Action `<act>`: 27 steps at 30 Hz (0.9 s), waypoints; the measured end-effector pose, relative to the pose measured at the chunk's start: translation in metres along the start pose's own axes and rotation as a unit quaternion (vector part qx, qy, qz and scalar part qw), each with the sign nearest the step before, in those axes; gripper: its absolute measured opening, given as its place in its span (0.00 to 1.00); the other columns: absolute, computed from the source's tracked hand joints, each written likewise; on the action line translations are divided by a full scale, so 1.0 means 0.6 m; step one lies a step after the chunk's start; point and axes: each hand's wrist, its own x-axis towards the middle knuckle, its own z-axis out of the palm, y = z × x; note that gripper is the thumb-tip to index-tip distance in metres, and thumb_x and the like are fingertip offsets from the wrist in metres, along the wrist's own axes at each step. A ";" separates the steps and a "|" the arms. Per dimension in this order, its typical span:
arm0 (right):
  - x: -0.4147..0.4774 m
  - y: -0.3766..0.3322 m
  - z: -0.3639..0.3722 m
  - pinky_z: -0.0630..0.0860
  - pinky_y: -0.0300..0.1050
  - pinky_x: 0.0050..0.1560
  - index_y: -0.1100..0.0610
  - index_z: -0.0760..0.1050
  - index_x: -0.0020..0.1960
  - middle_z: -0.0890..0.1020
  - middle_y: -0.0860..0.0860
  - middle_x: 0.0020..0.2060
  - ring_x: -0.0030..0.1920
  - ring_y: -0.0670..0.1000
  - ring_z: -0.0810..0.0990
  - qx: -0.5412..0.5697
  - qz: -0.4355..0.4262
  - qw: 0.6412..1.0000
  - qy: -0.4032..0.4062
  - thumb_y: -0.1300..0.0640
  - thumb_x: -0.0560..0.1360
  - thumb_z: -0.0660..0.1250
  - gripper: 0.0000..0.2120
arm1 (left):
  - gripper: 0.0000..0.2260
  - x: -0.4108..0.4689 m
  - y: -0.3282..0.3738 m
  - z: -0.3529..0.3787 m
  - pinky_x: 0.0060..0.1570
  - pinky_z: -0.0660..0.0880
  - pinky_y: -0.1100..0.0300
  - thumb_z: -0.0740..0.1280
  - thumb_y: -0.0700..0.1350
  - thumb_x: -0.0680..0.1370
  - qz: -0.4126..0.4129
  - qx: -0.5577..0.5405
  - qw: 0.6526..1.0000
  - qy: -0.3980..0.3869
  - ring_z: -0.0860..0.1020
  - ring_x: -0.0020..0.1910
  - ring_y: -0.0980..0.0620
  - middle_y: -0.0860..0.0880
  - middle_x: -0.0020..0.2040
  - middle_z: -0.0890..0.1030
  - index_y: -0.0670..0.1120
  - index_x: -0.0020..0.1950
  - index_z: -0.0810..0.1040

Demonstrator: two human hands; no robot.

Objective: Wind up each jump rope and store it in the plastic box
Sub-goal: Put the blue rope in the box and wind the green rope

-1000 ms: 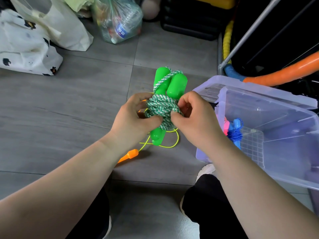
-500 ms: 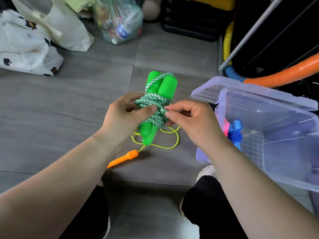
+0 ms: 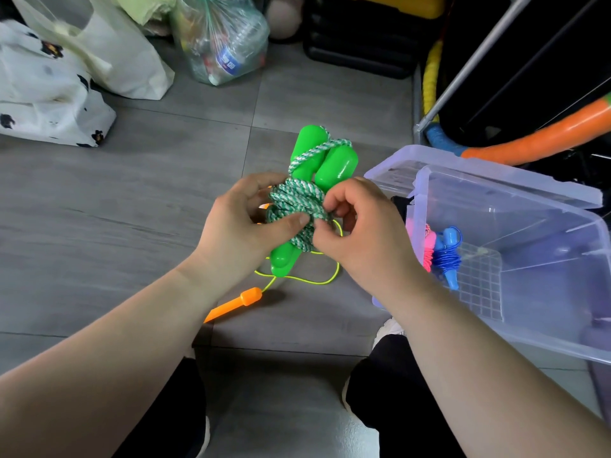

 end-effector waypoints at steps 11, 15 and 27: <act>-0.009 0.005 0.020 0.62 0.41 0.31 0.58 0.73 0.35 0.68 0.45 0.25 0.33 0.45 0.67 -0.012 0.028 0.996 0.082 0.58 0.65 0.66 0.04 | 0.16 -0.002 -0.006 0.007 0.33 0.79 0.64 0.71 0.45 0.59 -0.015 -0.043 0.997 0.068 0.78 0.33 0.62 0.55 0.45 0.81 0.58 0.44 0.74; -0.007 -0.006 0.020 0.68 0.32 0.31 0.50 0.71 0.30 0.73 0.41 0.22 0.29 0.41 0.72 0.121 0.101 0.987 0.037 0.57 0.69 0.71 0.12 | 0.16 0.005 -0.002 -0.003 0.44 0.78 0.62 0.71 0.44 0.60 0.015 -0.022 0.994 0.103 0.80 0.41 0.59 0.58 0.44 0.79 0.59 0.43 0.73; 0.014 -0.005 0.004 0.76 0.38 0.44 0.57 0.72 0.37 0.76 0.52 0.32 0.35 0.49 0.75 0.388 0.282 0.877 -0.024 0.67 0.71 0.66 0.07 | 0.20 -0.006 0.003 0.003 0.44 0.76 0.72 0.74 0.42 0.61 0.083 0.009 0.992 0.099 0.78 0.38 0.71 0.63 0.43 0.77 0.60 0.44 0.69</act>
